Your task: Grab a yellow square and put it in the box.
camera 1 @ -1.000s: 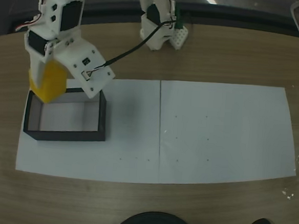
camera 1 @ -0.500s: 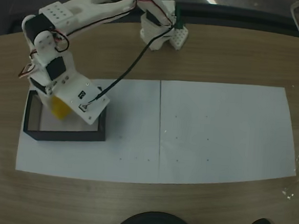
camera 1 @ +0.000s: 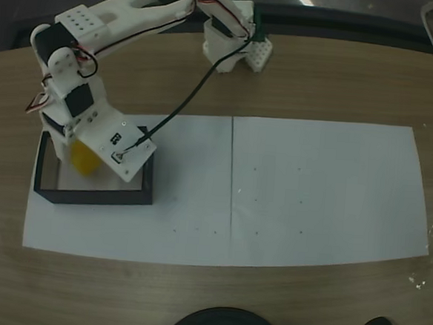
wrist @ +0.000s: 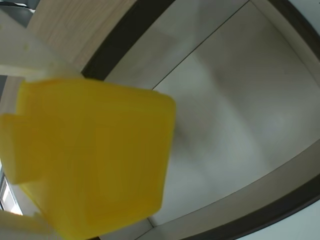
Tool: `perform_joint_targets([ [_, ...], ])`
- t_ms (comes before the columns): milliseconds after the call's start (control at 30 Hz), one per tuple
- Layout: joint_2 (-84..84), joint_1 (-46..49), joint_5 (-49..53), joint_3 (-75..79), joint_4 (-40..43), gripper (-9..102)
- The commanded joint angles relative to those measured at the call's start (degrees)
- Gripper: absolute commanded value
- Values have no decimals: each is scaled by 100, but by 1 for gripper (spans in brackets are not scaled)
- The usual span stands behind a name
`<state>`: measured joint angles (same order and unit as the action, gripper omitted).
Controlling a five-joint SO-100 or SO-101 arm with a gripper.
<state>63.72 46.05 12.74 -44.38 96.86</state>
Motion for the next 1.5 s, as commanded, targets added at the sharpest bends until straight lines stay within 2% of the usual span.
perform_joint_targets([
  [0,264,26,-62,237,-9,40],
  [67,272,9,-18,237,0,41],
  [167,290,-9,-35,246,0,34],
  [367,958,-18,-272,773,185,3],
  [633,3366,-870,-624,475,211,2],
  [767,5027,-1881,-940,-668,211,2],
  [933,7383,-3656,-923,-2997,141,1],
  [1067,9229,-4623,-932,-4904,-316,1],
  [1267,11672,-4298,-923,-7356,-1731,0],
  [1467,13201,-4307,-914,-8692,-2232,0],
])
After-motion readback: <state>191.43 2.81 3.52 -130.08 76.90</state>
